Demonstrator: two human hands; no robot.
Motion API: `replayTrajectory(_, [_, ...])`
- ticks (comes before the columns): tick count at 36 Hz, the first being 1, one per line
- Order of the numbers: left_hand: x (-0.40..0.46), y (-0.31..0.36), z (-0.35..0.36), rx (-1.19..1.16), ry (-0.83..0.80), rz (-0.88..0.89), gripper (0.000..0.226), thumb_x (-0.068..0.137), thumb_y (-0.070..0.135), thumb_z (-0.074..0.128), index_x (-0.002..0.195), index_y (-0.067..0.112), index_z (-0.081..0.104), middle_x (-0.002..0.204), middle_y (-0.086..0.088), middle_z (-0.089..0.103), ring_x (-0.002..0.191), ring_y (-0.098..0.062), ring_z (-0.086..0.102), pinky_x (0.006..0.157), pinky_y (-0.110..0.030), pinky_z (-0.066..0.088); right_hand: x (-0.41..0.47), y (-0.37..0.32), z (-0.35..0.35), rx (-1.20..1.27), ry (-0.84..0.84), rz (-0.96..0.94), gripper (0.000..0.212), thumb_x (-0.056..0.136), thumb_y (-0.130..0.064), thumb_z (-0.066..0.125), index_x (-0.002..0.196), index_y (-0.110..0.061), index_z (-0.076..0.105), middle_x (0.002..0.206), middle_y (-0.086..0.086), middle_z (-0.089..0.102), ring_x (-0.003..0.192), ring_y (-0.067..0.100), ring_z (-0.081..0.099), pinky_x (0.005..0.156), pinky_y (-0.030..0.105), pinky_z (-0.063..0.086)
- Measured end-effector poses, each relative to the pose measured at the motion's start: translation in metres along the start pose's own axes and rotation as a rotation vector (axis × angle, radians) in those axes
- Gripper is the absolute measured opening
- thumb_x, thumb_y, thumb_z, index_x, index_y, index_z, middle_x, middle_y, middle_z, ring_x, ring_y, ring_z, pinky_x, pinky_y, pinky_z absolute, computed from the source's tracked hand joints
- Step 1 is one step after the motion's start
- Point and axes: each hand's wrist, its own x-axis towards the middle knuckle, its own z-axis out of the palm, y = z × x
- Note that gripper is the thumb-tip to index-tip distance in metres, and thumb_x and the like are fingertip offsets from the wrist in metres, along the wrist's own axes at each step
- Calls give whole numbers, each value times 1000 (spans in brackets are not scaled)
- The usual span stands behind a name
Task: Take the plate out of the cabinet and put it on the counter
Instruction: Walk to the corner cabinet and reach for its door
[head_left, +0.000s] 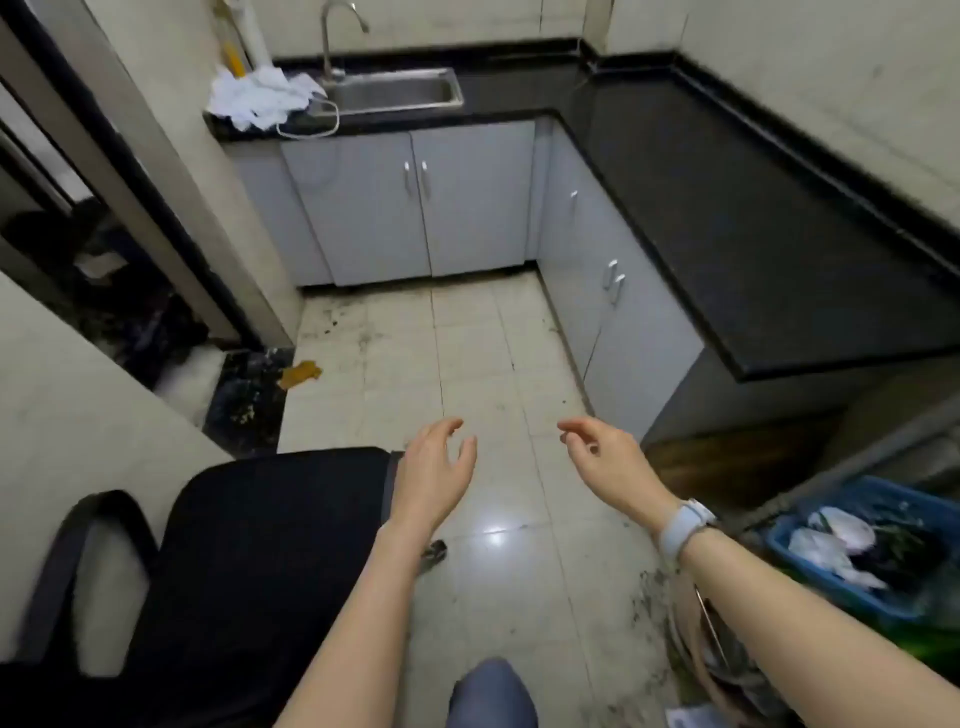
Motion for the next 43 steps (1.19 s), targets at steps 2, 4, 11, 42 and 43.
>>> replayTrajectory(2, [6,-15,11,-34,-13,-82,39,93,29,47,128,12,49,135,-7,53,126,-21,46,108,-38,37,9,13,10,10,-46,61,29,91,-19,43,116,-13,58,116,9,66,108,21,59,96,38,47])
replayTrajectory(4, [16,-30,19,-36,-44,-144,39,92,27,48,127,9,50,134,-9,54,125,-23,47,108,-39,37,18,23,19,4,-104,116,30,92,-18,42,116,-11,57,116,11,65,109,23,58,97,37,46])
replayTrajectory(11, [125,-58,18,-66,-50,-233,37,93,27,46,124,7,52,133,-12,54,124,-24,47,105,-35,36,132,32,35,-37,-219,183,31,92,-17,38,115,-10,57,114,11,66,109,23,58,93,31,43])
replayTrajectory(42, [705,17,10,83,-246,-244,31,92,23,48,117,8,58,118,-13,66,106,-25,60,90,-27,43,688,40,-29,147,-149,373,30,92,-12,39,117,-7,55,119,15,63,110,26,56,91,28,40])
replayTrajectory(43, [727,27,11,87,-255,-237,32,92,23,47,118,8,58,119,-12,65,106,-25,60,90,-27,43,708,42,-36,143,-148,382,31,92,-13,39,118,-8,54,120,14,62,111,26,55,92,29,41])
